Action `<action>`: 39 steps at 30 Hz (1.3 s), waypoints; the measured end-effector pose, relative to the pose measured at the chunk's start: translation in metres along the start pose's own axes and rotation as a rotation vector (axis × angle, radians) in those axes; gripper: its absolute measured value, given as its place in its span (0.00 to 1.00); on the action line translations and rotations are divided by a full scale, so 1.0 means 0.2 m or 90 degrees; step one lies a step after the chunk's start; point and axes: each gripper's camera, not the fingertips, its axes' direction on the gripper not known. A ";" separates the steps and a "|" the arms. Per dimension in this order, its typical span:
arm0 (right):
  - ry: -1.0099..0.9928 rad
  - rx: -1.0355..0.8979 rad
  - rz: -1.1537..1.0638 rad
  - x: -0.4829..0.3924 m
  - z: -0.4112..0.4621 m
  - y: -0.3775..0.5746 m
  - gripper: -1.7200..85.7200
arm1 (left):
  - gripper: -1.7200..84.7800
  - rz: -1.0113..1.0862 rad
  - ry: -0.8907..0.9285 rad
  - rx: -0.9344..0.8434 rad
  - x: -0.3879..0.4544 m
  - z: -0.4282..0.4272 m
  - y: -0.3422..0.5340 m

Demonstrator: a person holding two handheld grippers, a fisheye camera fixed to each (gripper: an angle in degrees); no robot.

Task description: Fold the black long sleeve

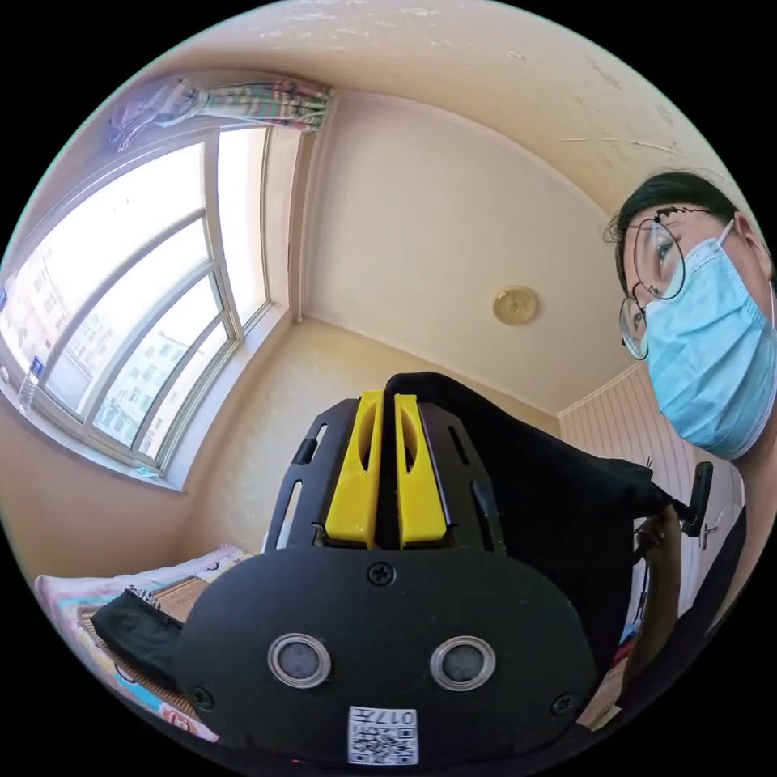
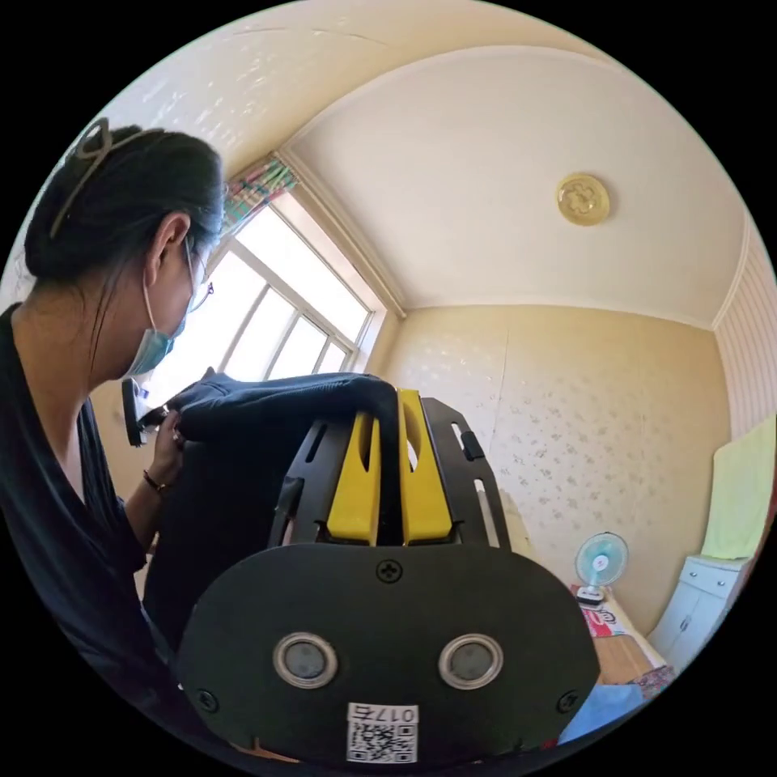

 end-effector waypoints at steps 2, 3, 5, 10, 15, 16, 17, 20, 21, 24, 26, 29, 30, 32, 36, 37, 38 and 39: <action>0.039 -0.034 0.006 0.03 0.26 0.05 0.07 | 0.02 -0.006 0.015 -0.022 -0.08 0.21 0.04; 0.065 -0.072 0.001 0.07 0.46 0.09 0.07 | 0.02 -0.011 0.027 -0.059 -0.15 0.42 0.08; 0.088 -0.144 0.000 0.21 0.87 0.17 0.07 | 0.03 -0.018 0.040 -0.145 -0.28 0.84 0.17; 0.092 -0.431 0.024 0.75 2.29 0.69 0.06 | 0.09 -0.060 -0.014 -0.566 -0.79 2.34 0.88; 0.036 -0.621 0.101 0.75 2.72 1.53 0.04 | 0.09 -0.026 -0.040 -0.813 -0.95 2.50 1.63; 0.025 -0.624 0.107 0.71 2.71 1.63 0.04 | 0.10 -0.007 -0.022 -0.838 -0.93 2.41 1.83; -0.008 -0.651 0.120 0.62 2.69 1.86 0.04 | 0.10 0.001 -0.015 -0.856 -0.91 2.36 1.93; -0.085 -0.834 0.150 0.34 2.67 2.56 0.05 | 0.11 -0.004 -0.015 -1.015 -0.88 2.11 2.52; -0.112 -0.910 0.157 0.23 2.63 2.84 0.05 | 0.11 -0.021 -0.015 -1.084 -0.89 2.01 2.74; -0.143 -1.065 0.164 -0.02 2.45 3.38 0.05 | 0.13 -0.011 -0.120 -1.200 -0.95 1.80 3.08; -0.092 -1.015 0.184 -0.08 2.31 3.47 0.06 | 0.14 -0.007 -0.160 -1.210 -0.99 1.71 3.14; -0.086 -1.013 0.217 -0.04 2.25 3.48 0.06 | 0.13 -0.025 -0.148 -1.155 -1.09 1.66 3.06; -0.091 -1.017 0.226 -0.02 2.26 3.48 0.06 | 0.13 -0.027 -0.152 -1.128 -1.14 1.68 3.00; -0.082 -0.980 0.262 0.07 2.26 3.42 0.07 | 0.13 -0.044 -0.172 -1.082 -1.25 1.73 2.90; -0.027 -0.939 0.300 0.15 2.26 3.36 0.10 | 0.14 -0.117 -0.178 -1.071 -1.54 1.82 2.80; -0.027 -0.970 0.312 0.14 2.27 3.40 0.11 | 0.14 -0.117 -0.203 -1.101 -1.61 1.82 2.82; -0.026 -1.034 0.316 0.11 2.26 3.49 0.11 | 0.14 -0.114 -0.215 -1.124 -1.64 1.81 2.84; -0.014 -1.126 0.304 0.07 2.23 3.63 0.12 | 0.15 -0.109 -0.217 -1.186 -1.69 1.77 2.91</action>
